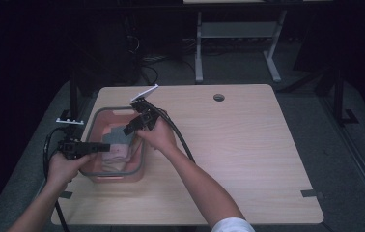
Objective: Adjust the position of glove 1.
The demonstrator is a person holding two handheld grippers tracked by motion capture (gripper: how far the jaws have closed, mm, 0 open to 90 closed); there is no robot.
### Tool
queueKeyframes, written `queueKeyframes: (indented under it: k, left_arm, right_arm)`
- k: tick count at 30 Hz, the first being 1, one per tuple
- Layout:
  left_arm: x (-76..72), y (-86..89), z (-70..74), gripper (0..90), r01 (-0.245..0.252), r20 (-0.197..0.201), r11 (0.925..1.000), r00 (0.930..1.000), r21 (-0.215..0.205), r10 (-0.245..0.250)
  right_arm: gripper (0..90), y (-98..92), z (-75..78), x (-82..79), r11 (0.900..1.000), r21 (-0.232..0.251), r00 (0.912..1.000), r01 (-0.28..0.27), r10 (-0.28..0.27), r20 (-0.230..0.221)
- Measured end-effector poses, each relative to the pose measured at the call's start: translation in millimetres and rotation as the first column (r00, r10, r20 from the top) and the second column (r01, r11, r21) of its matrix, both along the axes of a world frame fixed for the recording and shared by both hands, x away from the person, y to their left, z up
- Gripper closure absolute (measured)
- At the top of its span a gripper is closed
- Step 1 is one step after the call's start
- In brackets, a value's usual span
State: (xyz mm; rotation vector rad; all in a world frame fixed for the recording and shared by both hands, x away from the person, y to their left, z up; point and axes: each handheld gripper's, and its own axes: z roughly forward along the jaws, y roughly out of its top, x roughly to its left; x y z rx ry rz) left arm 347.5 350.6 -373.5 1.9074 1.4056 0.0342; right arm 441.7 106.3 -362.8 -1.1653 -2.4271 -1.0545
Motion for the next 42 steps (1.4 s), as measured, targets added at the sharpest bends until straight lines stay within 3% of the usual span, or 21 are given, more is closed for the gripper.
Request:
queueKeyframes:
  k: [13,23,31,42]
  left_arm:
    - [-0.5,-5.6,28.6,44.2,0.032,0.057,0.9979,0.9980,-0.056,-0.029]
    - [-2.4,-23.7,39.9,41.6,0.068,0.080,0.9953,0.9948,-0.070,-0.062]
    - [0.9,-43.7,40.7,40.1,0.105,0.087,0.9926,0.9913,-0.062,-0.099]
    - [7.3,-69.2,42.0,36.0,0.162,0.087,0.9850,0.9838,-0.059,-0.157]
  right_arm:
    - [51.3,-23.7,20.8,-2.2,0.998,0.052,0.9993,0.029,-0.030,0.021]
    - [49.7,-48.1,23.1,-4.8,0.994,0.088,0.9979,0.062,-0.064,0.011]
    - [48.8,-67.8,25.4,-10.7,0.992,0.104,0.9969,0.075,-0.077,0.014]
    - [46.9,-105.0,19.2,-14.1,0.984,0.115,0.9907,0.136,-0.136,-0.011]
